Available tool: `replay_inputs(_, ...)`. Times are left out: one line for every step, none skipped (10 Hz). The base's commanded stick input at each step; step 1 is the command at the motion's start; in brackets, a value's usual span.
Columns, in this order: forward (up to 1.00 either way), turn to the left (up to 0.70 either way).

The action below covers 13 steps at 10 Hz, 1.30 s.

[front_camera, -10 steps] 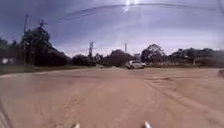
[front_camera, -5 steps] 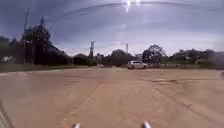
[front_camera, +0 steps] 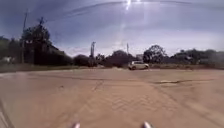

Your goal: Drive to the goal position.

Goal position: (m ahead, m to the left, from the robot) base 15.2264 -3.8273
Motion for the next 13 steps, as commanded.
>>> replay_inputs(0.7,0.0)
replay_inputs(0.7,0.0)
replay_inputs(0.7,0.0)
replay_inputs(0.7,0.0)
replay_inputs(0.7,0.0)
replay_inputs(0.7,0.0)
replay_inputs(0.7,0.0)
replay_inputs(0.7,0.0)
replay_inputs(0.7,0.0)
replay_inputs(0.7,0.0)
replay_inputs(0.7,0.0)
replay_inputs(0.7,0.0)
replay_inputs(0.7,0.0)
